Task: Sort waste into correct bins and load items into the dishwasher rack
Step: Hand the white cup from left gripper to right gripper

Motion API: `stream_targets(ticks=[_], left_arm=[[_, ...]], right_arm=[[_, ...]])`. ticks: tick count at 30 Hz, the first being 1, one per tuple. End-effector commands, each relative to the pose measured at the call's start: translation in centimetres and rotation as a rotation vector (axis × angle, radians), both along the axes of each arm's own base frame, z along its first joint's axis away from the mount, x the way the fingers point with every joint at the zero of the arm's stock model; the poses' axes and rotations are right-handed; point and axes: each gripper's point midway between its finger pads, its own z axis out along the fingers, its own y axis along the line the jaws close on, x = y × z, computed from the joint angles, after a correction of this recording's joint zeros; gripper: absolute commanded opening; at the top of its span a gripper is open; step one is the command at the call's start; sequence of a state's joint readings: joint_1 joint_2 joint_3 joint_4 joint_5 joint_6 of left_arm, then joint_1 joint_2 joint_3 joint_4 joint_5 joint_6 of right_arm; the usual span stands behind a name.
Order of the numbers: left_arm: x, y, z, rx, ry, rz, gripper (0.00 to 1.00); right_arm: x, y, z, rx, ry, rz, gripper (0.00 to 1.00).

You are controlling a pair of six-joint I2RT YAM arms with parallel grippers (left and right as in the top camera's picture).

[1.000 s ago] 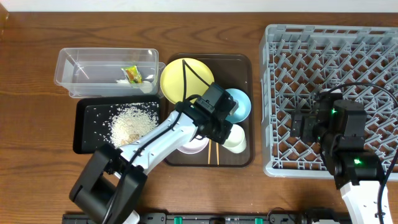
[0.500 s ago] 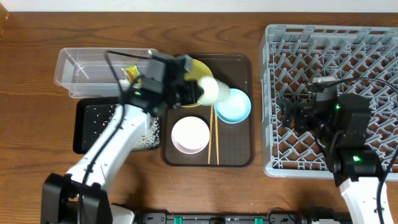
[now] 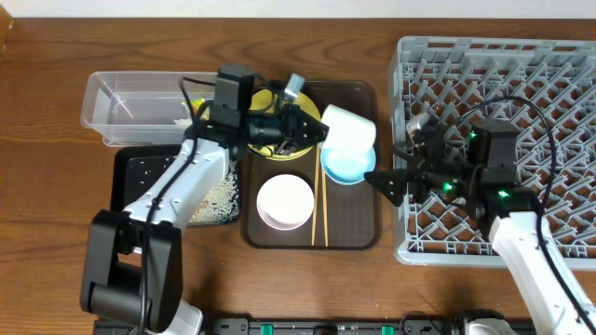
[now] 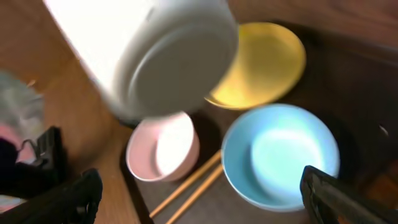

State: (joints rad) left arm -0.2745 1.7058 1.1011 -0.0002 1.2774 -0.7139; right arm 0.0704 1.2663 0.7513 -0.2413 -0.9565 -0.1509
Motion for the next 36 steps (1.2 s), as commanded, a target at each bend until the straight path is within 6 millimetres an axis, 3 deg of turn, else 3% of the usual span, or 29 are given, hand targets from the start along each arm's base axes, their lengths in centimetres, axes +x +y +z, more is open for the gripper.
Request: stream_targets(ticks=[1,8,14,36], left_arm=[[-1.6,-0.9,1.4,-0.058,0.023,-0.089,0.06],[-2.4,-1.8,1.4,-0.058,0.025,-0.119,0.06],[-2.7,-2.2,1.4,-0.058,0.029,-0.129,0.06],[-2.7,-2.2,1.4,-0.056,0.050,-0.125,0.07]], right_arm=[[-0.6,1.5,1.8,0.061,-0.077,0.108,0.99],[0.6,1.7,3.8,0.091,-0.186,0.106,0.99],[-0.7,2.7,6.2,0.174,-0.280,0.227,0.93],[-0.8,2.7,6.2,0.177,-0.279,0.232,0.54]])
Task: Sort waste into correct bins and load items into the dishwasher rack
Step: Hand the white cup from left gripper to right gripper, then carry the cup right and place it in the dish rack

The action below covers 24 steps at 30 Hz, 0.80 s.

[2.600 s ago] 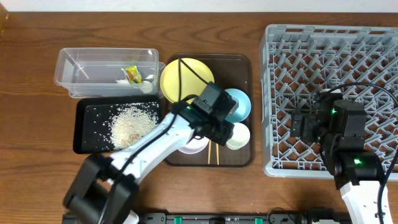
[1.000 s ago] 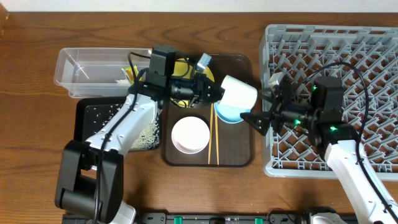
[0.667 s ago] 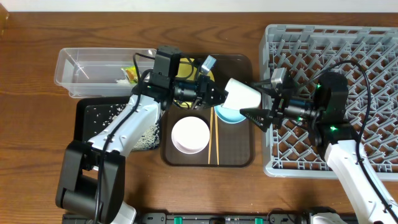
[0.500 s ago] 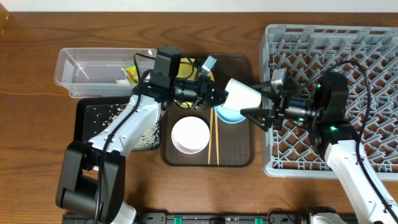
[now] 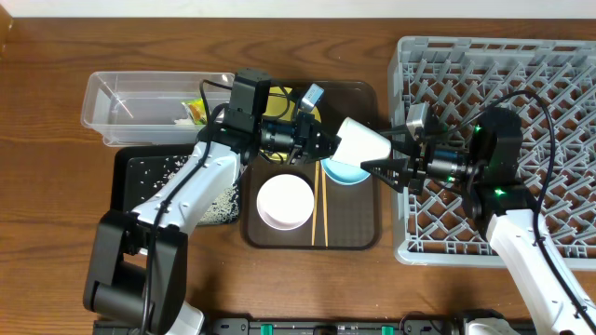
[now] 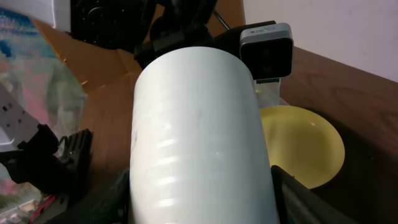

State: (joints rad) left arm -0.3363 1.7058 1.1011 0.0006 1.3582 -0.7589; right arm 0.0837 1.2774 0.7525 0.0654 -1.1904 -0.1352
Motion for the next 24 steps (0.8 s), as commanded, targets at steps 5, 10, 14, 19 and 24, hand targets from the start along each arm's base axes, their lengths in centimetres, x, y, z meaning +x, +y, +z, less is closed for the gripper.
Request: stream_targets(ticks=[5,10,14,19,24], left_arm=[[0.7,-0.1,0.0,0.014,-0.052,0.022,0.15],[2.9,0.6,-2.9,0.164,-0.165,0.141,0.36],[4.8,3.3,-6.8,0.396,-0.217,0.260,0.44],[5.1,7.5,-7.7,0.602,-0.310,0.320,0.47],[4.6,11.9,-5.8,0.802,-0.406,0.408,0.48]], right_arm=[[0.1,0.2,0.2,-0.005,0.006,-0.001,0.52],[2.0,-1.3,-2.6,-0.107,0.096,-0.170,0.44],[3.3,-3.2,-4.7,-0.197,0.157,-0.310,0.41],[4.0,-6.1,-4.9,-0.294,0.197,-0.472,0.38],[4.2,-9.8,-2.9,-0.379,0.273,-0.665,0.34]])
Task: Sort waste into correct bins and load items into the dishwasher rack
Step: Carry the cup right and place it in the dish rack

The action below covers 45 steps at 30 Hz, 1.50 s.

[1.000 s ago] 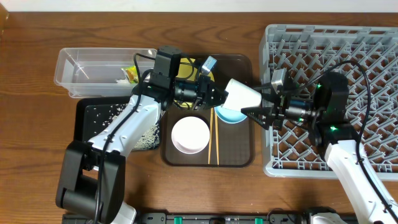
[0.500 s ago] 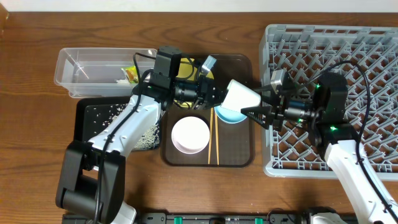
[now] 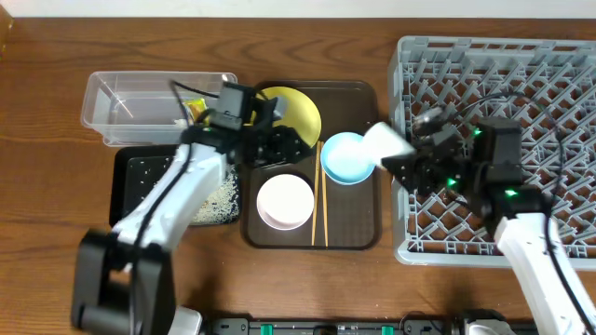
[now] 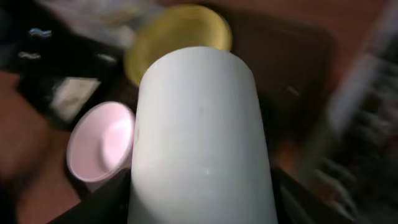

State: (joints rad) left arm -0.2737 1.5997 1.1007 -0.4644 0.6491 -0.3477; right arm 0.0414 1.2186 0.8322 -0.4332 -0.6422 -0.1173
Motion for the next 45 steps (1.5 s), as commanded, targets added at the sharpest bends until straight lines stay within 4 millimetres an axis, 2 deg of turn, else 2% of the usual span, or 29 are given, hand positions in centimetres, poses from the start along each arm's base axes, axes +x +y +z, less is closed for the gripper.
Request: stream_targets(ticks=[1,6,7,9,12,14,19,23,28,35,45], left_arm=[[1.2,3.9,3.2,0.203,-0.207,0.061,0.48],[0.2,6.6,5.4,0.314,-0.264,0.144,0.48],[0.1,7.0,5.6,0.331,-0.271,0.156,0.48],[-0.1,7.9,5.9,0.370,-0.277,0.181,0.49],[-0.4,8.7,5.6,0.412,-0.268,0.200,0.49],[-0.5,8.9,5.4,0.423,-0.259,0.202,0.49],[-0.5,8.9,5.4,0.424,-0.258,0.202,0.49],[-0.5,8.9,5.4,0.423,-0.259,0.202,0.52],[-0.5,8.9,5.4,0.423,-0.259,0.202,0.53],[-0.5,8.9,5.4,0.422,-0.257,0.205,0.53],[-0.5,8.9,5.4,0.422,-0.257,0.205,0.53]], right_arm=[[1.8,-3.8,4.1,-0.102,-0.063,-0.185,0.32],[1.2,-8.1,5.4,-0.210,0.030,-0.365,0.24],[1.0,-9.2,5.5,-0.235,0.056,-0.416,0.19],[0.2,-11.4,5.6,-0.286,0.107,-0.516,0.11],[-0.9,-13.6,5.9,-0.332,0.162,-0.612,0.02],[-1.7,-15.2,6.4,-0.346,0.194,-0.686,0.01],[-3.1,-16.4,6.8,-0.327,0.267,-0.752,0.01],[-5.3,-17.3,4.7,-0.388,0.417,-0.785,0.01],[-6.9,-18.1,2.1,-0.475,0.580,-0.778,0.01],[-7.0,-18.0,-0.8,-0.505,0.722,-0.738,0.01],[-6.2,-18.2,-4.2,-0.529,0.843,-0.701,0.03]])
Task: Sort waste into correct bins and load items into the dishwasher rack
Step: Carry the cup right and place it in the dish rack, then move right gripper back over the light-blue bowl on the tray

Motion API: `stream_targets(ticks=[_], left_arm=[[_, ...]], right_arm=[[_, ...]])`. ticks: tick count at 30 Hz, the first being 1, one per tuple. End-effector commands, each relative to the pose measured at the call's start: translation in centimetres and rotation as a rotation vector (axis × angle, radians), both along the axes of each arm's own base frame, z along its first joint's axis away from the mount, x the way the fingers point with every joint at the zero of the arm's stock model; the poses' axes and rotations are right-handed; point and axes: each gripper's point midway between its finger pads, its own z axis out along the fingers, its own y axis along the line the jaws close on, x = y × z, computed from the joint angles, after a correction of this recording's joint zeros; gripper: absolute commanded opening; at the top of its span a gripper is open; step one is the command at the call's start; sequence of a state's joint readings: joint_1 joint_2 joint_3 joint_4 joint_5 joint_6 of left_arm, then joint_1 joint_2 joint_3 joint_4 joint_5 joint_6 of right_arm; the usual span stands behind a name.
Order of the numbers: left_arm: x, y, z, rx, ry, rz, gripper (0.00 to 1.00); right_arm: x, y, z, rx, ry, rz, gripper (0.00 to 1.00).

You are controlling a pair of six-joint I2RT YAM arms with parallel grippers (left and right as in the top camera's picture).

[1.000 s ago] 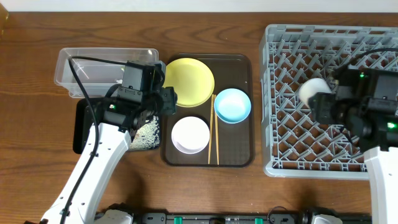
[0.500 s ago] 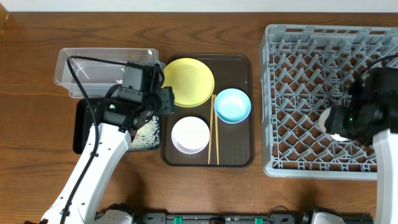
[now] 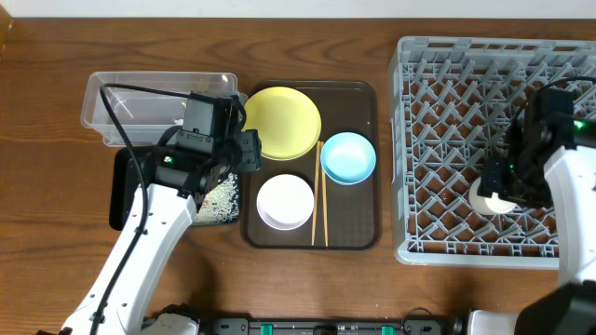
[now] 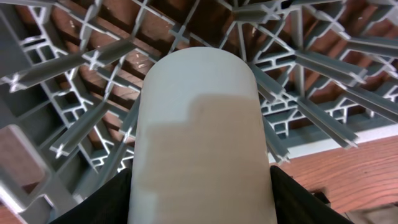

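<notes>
A white cup (image 4: 199, 124) fills the right wrist view, with my right gripper (image 4: 200, 202) shut on it; black fingers (image 4: 99, 199) show on both sides. In the overhead view the cup (image 3: 490, 201) hangs low over the near right part of the grey dishwasher rack (image 3: 466, 65). A yellow plate (image 3: 284, 121), a blue bowl (image 3: 348, 155), a pale pink bowl (image 3: 284, 202) and chopsticks (image 3: 316, 200) lie on the brown tray (image 3: 358, 233). My left gripper (image 3: 248, 151) sits at the tray's left edge, open and holding nothing.
A clear plastic bin (image 3: 130, 107) stands at the back left with some scraps inside. In front of it is a black bin (image 3: 126, 186) holding white rice-like waste (image 3: 222, 195). The rack's ribs (image 4: 74, 62) lie close around the cup.
My right gripper has carried the white cup from the tray's right edge to the near right part of the rack. The left arm has drawn back to the tray's left edge.
My left gripper held the white cup over the blue bowl while the right gripper stood open beside it. Then both grippers were at the cup. Then only the right held it, at the rack's edge, and now it holds it low over the rack.
</notes>
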State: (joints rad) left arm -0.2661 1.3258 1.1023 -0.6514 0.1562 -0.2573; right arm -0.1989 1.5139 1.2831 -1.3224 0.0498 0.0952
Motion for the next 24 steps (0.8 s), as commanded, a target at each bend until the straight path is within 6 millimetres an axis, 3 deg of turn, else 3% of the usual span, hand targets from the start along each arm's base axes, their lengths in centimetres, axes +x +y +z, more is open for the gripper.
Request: stream_targets(ticks=[1,5,6,10,12,16,20,24], left_arm=[[0.2,0.3,0.7,0.010,-0.020,0.002,0.53],[0.2,0.3,0.7,0.010,-0.020,0.002,0.53],[0.2,0.3,0.7,0.010,-0.020,0.002,0.53],[0.2,0.3,0.7,0.010,-0.020,0.002,0.53],[0.2,0.3,0.7,0.010,-0.020,0.002,0.53],[0.2,0.3,0.7,0.010,-0.020,0.002,0.54],[0.1,0.3,0.5,0.012,-0.012,0.002,0.54],[-0.6,0.5,0.1,0.021,0.021,0.002,0.54]], right_arm=[[0.2,-0.6,-0.8,-0.006,0.035,-0.020,0.04],[0.6,-0.6,-2.0,0.001,0.071,-0.020,0.08],[0.7,-0.7,-2.3,0.002,0.076,-0.020,0.13],[1.1,-0.8,-3.0,0.003,0.084,-0.020,0.69],[1.3,-0.8,-3.1,0.003,0.078,-0.020,0.90],[1.5,-0.8,-3.1,0.001,0.070,-0.020,0.98],[1.8,-0.3,-2.7,0.028,0.046,-0.018,0.99],[4.0,0.3,-0.1,0.064,-0.086,0.007,0.99]])
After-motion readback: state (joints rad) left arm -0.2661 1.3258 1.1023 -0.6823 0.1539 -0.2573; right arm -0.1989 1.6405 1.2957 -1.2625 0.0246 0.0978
